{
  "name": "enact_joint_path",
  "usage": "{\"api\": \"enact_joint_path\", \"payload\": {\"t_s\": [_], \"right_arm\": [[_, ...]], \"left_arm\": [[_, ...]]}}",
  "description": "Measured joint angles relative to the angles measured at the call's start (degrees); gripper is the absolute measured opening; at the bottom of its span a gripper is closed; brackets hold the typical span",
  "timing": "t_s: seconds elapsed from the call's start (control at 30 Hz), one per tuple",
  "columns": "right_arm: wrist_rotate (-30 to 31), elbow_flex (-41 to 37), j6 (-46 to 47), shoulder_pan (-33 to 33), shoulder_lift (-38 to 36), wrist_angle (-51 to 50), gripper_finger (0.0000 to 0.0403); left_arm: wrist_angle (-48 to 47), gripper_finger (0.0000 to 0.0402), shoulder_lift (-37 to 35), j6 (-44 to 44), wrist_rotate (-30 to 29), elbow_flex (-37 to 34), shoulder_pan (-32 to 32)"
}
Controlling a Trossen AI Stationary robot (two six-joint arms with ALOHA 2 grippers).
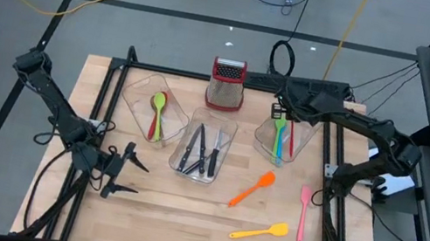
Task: Pick & Place Kitchen Items
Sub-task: Put the red spatula on the right transparent bin, then put the orange spatula on the right transparent bin
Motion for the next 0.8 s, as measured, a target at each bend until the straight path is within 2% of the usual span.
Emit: {"api": "enact_joint_path", "payload": {"t_s": [0.17, 0.4, 0.8], "right_arm": [[-0.3, -3.7, 0.2, 0.0, 0.0, 4.3, 0.0015], [-1.8, -6.9, 0.0, 0.0, 0.0, 8.1, 0.0039], [-4.6, -7.1, -2.3, 0.0, -0.3, 11.8, 0.0067]], "left_arm": [[0.0, 0.0335, 0.0, -1.1, 0.0, 0.0, 0.0], [0.0, 0.0335, 0.0, -1.6, 0.0, 0.0, 0.0], [0.0, 0.0335, 0.0, -2.4, 0.0, 0.0, 0.0]]}}
